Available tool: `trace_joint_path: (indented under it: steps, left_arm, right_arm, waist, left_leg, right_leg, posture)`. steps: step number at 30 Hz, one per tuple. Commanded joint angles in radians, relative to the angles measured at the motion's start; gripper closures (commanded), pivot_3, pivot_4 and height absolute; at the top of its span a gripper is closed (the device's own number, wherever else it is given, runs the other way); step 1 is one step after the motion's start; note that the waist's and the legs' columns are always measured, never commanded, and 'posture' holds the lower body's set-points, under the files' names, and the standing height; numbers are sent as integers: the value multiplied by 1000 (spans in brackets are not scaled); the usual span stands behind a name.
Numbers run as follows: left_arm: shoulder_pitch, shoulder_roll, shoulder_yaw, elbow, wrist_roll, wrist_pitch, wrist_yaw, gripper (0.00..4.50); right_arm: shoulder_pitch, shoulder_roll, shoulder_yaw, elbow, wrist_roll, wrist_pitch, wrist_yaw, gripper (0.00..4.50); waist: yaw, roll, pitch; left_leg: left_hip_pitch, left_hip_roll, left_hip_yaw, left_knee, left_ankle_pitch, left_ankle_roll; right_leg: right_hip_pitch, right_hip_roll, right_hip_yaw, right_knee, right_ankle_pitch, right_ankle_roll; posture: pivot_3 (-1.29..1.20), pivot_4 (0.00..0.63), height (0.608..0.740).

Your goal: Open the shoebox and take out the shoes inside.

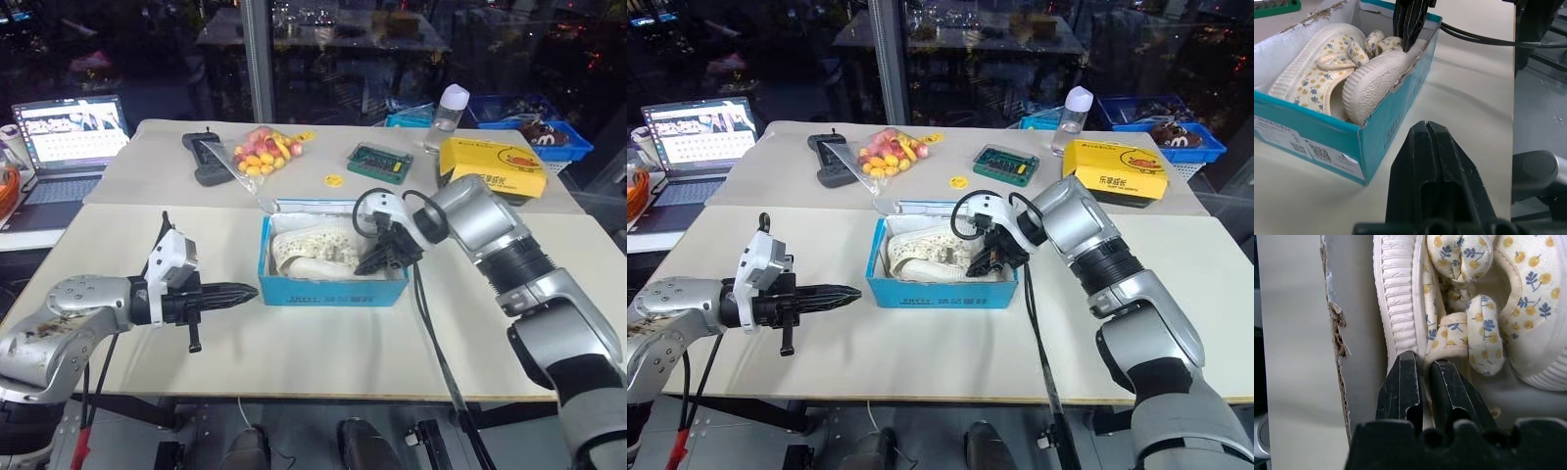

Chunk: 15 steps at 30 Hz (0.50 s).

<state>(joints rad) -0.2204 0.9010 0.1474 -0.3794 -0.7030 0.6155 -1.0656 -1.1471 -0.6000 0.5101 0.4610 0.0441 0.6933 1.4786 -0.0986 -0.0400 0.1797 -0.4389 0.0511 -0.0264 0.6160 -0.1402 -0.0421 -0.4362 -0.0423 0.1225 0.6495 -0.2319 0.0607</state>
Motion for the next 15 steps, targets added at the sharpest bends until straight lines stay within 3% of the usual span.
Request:
trace_joint_path:
  steps: [1, 15]
  left_arm:
    - [-13, -2, 4, -12, 8, -5, 9, 4500]
    - [-22, -3, 1, -7, 14, -5, 11, 4500]
  right_arm:
    - [1, 15, -31, 14, -16, -9, -44, 4497]
    - [6, 13, -56, -12, 4, -4, -30, 4497]
  waist:
    - [-1, 0, 0]
    - [-1, 0, 0]
  left_leg:
    - [0, 0, 0, 0, 0, 0]
    - [0, 0, 0, 0, 0, 0]
  right_leg:
    - [0, 0, 0, 0, 0, 0]
    - [0, 0, 0, 0, 0, 0]
  posture:
    - [0, 150, 740]
    - [0, 150, 740]
